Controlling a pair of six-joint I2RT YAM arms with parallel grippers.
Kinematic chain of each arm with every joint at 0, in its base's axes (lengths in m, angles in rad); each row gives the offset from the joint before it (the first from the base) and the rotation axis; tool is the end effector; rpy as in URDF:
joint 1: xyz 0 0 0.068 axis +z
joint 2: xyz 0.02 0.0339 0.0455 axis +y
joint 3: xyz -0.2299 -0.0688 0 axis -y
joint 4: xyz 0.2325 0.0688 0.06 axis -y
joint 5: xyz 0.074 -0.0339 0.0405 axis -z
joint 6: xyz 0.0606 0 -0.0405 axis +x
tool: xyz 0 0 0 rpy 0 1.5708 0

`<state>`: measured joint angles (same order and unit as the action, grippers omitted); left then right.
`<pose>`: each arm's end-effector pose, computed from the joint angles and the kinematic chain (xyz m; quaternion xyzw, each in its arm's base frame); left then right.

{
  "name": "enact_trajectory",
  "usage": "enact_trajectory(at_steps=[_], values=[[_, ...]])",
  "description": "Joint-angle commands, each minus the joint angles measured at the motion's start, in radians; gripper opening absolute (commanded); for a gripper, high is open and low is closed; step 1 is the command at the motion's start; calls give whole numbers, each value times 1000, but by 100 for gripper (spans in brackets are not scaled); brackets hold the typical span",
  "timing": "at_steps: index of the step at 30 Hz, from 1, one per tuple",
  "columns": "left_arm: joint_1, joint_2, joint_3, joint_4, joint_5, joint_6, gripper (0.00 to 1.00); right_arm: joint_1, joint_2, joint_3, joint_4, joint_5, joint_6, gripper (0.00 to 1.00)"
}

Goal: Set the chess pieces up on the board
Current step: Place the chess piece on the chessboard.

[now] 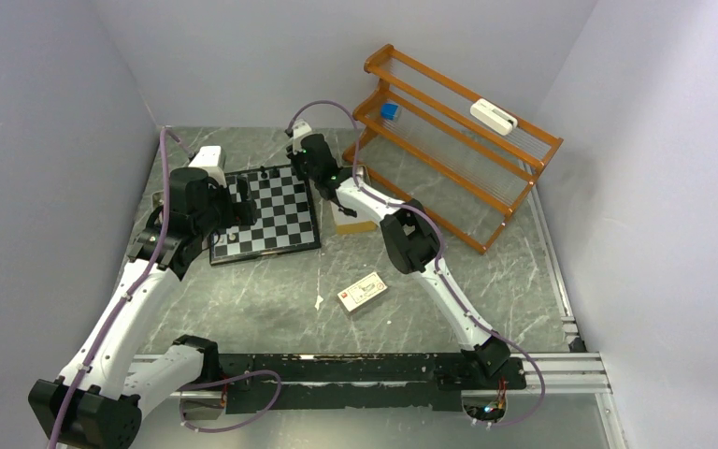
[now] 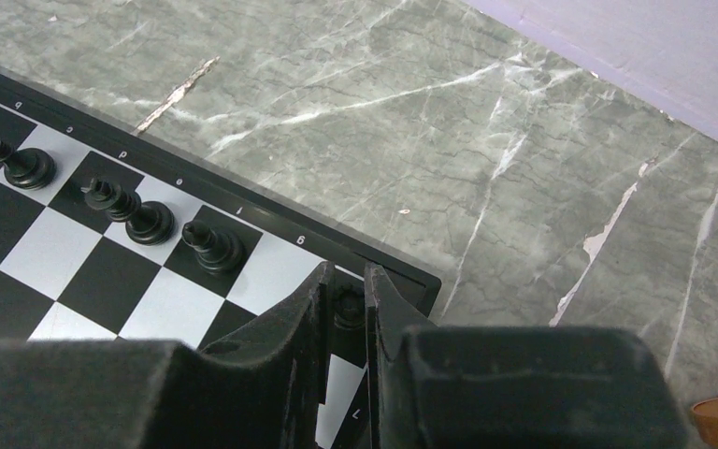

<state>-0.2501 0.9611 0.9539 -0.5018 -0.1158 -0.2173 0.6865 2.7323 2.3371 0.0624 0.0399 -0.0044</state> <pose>0.2328 -0.0522 0.2949 -0.0152 0.8613 -0.0685 0.5033 0.4623 0.3757 0.1269 -0.2648 0.7701 0.1787 0.5521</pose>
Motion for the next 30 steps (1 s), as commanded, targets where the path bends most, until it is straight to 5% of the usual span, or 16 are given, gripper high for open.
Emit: enact_trajectory(at_steps=[1, 14, 30], values=[[6, -20, -11, 14, 4, -4, 98, -5, 37, 16, 31, -3, 3, 20], [8, -18, -10, 14, 6, -5, 98, -7, 42, 14, 34, -11, 30, 25], [8, -12, -14, 18, 13, -3, 98, -16, -120, -16, 16, -35, 34, 67]])
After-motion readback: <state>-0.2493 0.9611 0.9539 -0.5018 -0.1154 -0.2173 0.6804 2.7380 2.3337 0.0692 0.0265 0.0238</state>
